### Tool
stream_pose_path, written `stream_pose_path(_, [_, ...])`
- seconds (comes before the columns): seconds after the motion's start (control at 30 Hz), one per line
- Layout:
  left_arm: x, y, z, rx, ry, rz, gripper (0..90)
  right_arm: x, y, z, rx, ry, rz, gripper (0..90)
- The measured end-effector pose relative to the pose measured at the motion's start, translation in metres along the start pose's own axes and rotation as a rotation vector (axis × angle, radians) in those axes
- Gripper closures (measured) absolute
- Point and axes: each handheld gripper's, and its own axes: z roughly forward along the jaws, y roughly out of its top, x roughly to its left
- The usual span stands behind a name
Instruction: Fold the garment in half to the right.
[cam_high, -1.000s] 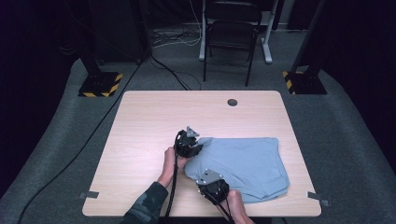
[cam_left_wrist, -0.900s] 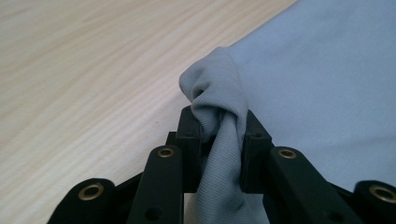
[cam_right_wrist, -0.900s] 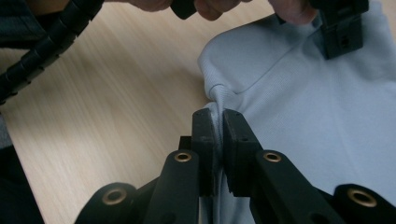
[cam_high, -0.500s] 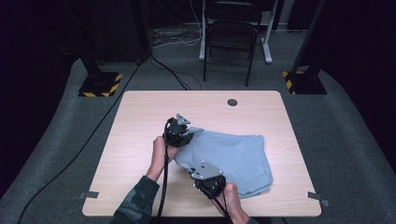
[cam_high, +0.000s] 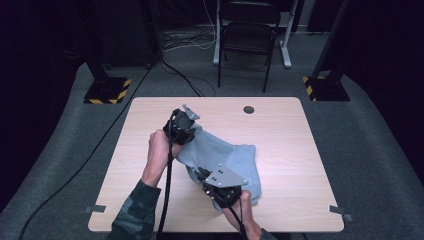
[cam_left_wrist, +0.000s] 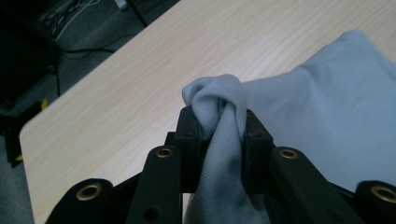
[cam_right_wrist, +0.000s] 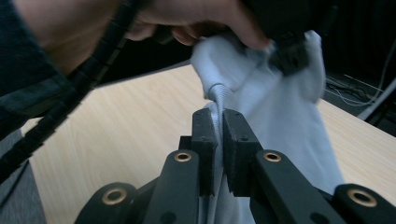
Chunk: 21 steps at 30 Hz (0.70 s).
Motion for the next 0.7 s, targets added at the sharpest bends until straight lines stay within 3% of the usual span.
stream_pose_path(0.07, [-0.013,0.014,0.004,-0.005,-0.007,0.028,73.7,-0.012,-0.006,-0.012,-0.01,-0.029,0.033,84.0])
stream_pose_path(0.13, [-0.028,0.025,0.018,-0.007,-0.05,0.04,73.6,-0.025,-0.018,-0.021,0.014,-0.053,0.067,84.0])
stream_pose_path(0.23, [-0.05,0.033,0.048,0.01,-0.117,0.044,73.2,-0.041,-0.047,-0.026,0.101,-0.085,0.107,84.0])
stream_pose_path(0.37, [-0.075,0.034,0.085,0.036,-0.184,0.027,72.3,-0.053,-0.086,-0.018,0.231,-0.114,0.132,83.9])
stream_pose_path(0.53, [-0.094,0.027,0.121,0.077,-0.193,0.012,71.2,-0.061,-0.115,-0.006,0.336,-0.125,0.158,83.6])
stream_pose_path(0.7, [-0.104,0.017,0.149,0.127,-0.19,-0.004,69.5,-0.064,-0.125,0.001,0.401,-0.113,0.172,83.4])
